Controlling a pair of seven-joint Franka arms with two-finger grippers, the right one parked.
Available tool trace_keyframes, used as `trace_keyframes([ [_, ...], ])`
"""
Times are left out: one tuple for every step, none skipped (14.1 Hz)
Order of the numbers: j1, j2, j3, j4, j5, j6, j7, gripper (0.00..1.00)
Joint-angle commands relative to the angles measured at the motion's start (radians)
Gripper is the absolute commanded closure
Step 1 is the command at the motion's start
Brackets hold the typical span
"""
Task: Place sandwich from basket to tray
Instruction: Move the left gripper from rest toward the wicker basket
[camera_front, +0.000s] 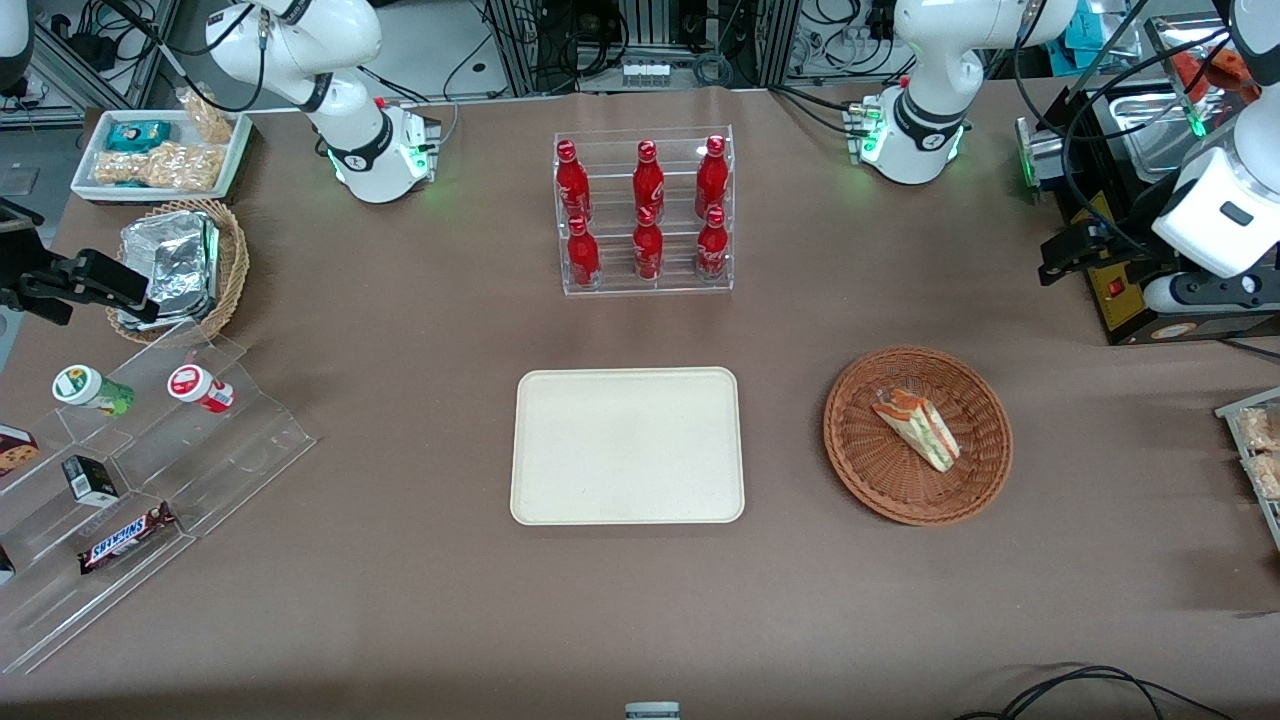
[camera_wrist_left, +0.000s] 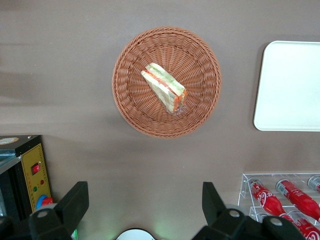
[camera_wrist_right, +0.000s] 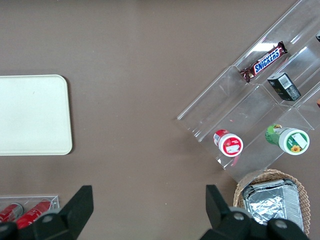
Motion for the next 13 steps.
trace_keyframes([
  [-0.010,-0.001,0.006,0.019,0.019,-0.007,-0.025,0.00],
  [-0.008,0.000,0.006,0.023,0.021,-0.010,-0.028,0.00],
  [-0.008,0.011,0.006,0.039,0.022,-0.011,-0.026,0.00],
  [-0.011,0.037,0.006,0.051,0.025,-0.012,-0.025,0.00],
  [-0.013,0.040,0.006,0.056,0.028,-0.012,-0.026,0.00],
  [-0.014,0.039,0.004,0.054,0.044,-0.013,-0.025,0.00],
  [-0.016,0.039,0.004,0.051,0.047,-0.015,-0.026,0.00],
  [-0.016,0.042,0.004,0.043,0.047,-0.015,-0.026,0.00],
  [-0.015,0.048,0.006,0.037,0.047,-0.019,-0.045,0.00],
  [-0.015,0.061,0.006,0.022,0.042,-0.018,-0.069,0.00],
  [-0.016,0.074,0.006,0.002,0.033,0.007,-0.095,0.00],
  [-0.019,0.110,0.004,0.003,0.044,0.028,-0.141,0.00],
  [-0.021,0.130,0.004,-0.016,0.036,0.034,-0.178,0.00],
])
